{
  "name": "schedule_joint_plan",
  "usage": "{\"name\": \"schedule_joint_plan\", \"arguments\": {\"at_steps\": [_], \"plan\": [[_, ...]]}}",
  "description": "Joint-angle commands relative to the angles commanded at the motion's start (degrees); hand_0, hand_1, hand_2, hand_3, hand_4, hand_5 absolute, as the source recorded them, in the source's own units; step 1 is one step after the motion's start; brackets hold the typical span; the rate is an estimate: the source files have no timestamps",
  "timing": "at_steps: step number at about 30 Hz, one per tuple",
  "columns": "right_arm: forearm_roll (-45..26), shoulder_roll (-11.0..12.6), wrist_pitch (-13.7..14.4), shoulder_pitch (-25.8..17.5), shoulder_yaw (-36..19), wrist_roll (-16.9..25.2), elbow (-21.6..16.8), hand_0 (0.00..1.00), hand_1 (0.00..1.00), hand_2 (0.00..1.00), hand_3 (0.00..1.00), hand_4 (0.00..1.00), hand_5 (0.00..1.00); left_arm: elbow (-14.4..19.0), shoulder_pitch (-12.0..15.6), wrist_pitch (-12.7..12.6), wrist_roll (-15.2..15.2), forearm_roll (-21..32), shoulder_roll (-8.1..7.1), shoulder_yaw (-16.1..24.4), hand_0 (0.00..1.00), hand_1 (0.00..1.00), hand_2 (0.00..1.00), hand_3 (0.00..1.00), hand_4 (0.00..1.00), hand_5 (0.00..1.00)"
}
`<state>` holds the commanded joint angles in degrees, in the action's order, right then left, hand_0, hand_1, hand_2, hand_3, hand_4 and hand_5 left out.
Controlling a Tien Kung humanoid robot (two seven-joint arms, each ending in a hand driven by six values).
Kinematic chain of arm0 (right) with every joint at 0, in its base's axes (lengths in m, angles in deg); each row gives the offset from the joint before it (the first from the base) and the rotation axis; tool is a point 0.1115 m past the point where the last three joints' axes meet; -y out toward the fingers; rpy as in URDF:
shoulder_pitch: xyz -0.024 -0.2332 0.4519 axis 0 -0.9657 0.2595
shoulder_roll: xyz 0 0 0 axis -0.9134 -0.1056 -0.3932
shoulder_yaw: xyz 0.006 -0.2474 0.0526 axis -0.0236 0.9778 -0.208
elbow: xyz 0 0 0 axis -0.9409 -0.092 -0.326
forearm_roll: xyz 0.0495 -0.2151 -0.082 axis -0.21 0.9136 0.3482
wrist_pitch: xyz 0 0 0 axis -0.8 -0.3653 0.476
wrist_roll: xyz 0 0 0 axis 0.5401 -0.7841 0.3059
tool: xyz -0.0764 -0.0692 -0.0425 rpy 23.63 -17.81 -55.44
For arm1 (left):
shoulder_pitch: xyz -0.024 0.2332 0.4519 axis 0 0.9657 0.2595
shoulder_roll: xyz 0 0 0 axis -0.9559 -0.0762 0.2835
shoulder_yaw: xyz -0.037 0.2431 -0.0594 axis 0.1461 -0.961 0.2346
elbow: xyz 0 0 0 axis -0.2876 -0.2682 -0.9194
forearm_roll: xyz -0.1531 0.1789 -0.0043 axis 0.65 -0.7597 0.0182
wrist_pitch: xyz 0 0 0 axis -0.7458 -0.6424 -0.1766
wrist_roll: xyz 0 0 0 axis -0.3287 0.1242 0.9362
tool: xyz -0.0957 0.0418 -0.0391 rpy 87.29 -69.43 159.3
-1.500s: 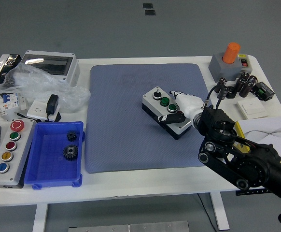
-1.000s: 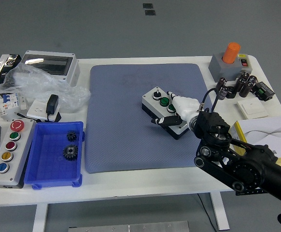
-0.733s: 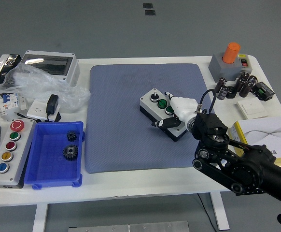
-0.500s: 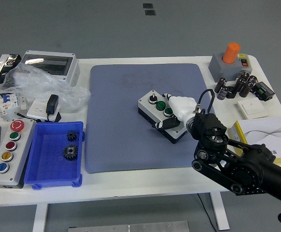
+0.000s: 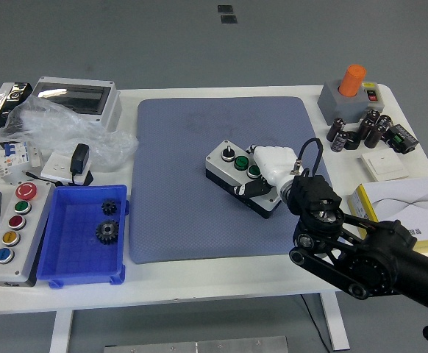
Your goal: Pick up the button,place it on the desk,press the button,press the button
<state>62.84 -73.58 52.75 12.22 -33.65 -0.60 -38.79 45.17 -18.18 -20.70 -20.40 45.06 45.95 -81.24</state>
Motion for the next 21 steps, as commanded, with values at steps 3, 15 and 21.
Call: {"name": "schedule_joint_plan", "arguments": {"at_steps": [3, 15, 21], "plan": [[0.58, -0.04, 0.55, 0.0, 0.3, 0.0, -0.06, 0.178, 0.452, 0.453, 0.406, 0.735, 0.271, -0.01, 0.0, -0.13, -0.17, -0.05, 0.02, 0.06, 0.674, 0.698, 0.627, 0.66, 0.609, 0.308], [-0.23, 5.48, 6.3, 3.16, 5.75, 0.43, -6.96, 0.175, 0.444, 0.397, 0.341, 0.656, 0.222, -0.09, 0.08, -0.47, -0.32, 0.2, 0.08, -0.07, 0.677, 0.7, 0.629, 0.661, 0.608, 0.317], [-3.35, 9.53, 9.6, 6.31, 10.54, 7.29, -10.86, 0.186, 0.46, 0.402, 0.338, 0.593, 0.084, -0.09, -0.02, -0.57, -0.31, 0.11, 0.06, 0.03, 0.678, 0.703, 0.632, 0.662, 0.61, 0.324]]}}
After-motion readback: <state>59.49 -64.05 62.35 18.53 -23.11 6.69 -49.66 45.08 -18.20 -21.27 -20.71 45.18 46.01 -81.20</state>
